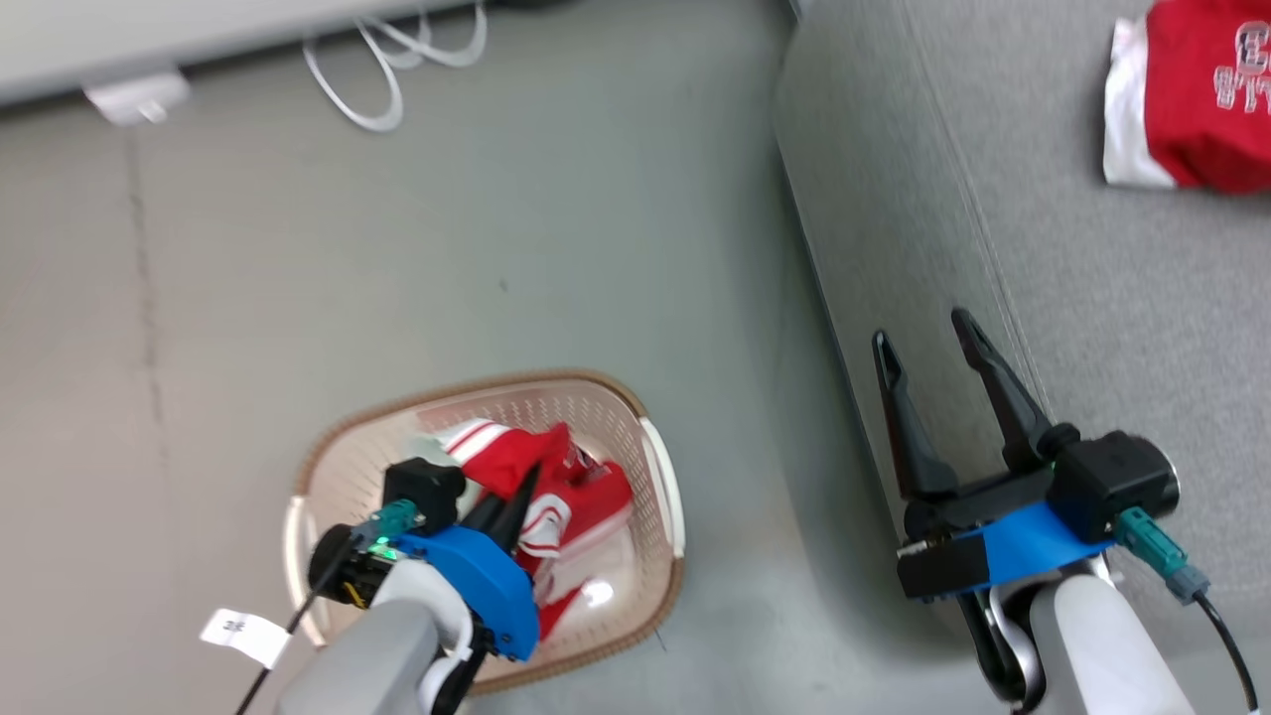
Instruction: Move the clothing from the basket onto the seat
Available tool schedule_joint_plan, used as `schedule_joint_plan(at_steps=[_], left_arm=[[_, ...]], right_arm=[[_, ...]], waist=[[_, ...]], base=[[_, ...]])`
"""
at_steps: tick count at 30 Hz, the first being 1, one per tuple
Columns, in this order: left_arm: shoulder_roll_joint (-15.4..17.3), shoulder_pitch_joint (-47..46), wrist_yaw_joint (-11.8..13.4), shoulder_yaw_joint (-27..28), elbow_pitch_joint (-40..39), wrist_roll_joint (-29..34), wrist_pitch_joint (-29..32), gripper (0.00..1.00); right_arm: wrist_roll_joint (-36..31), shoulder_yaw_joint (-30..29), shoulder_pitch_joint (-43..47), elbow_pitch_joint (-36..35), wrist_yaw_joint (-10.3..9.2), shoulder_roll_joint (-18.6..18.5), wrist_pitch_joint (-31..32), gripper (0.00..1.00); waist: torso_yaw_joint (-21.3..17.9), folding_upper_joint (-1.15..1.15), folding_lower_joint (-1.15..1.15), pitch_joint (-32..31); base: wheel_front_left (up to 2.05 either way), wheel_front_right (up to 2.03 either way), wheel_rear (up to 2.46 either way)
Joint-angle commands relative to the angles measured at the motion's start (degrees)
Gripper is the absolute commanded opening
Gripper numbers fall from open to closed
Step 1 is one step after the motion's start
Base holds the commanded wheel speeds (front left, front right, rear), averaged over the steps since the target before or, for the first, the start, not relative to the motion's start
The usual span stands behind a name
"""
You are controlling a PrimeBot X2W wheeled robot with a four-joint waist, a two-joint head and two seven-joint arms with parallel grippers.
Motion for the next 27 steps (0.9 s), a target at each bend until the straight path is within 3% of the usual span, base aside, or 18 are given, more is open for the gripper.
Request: schedule_joint_plan(at_steps=[1,10,27], left_arm=[[-0.25,0.54,-0.09,-0.18,-0.44,0.42,-0.28,0.0],[-0.67,0.52,-0.09,-2.65,-5.52,2.8,-0.28,0.0],[-1.11,-6.8,-0.09,-7.44,-13.66,3.83,-0.29,0.0]], right_arm=[[-0.16,-0.28,0.7,0.18,0.03,-0.06,-0.12,1.0],[-0.12,-0.9,4.72,1.21,0.03,-0.05,1.15,1.0],[1.18,0.11,8.61,1.14,0.03,-0.05,2.48,1.0]], waist=[[3.34,-0.01,0.02,-5.02],[6.94,-0.01,0.02,-13.42],[9.33,-0.01,0.02,-20.18]], base=[[0.0,0.0,0.0],[0.0,0.0,0.0],[0.0,0.0,0.0]])
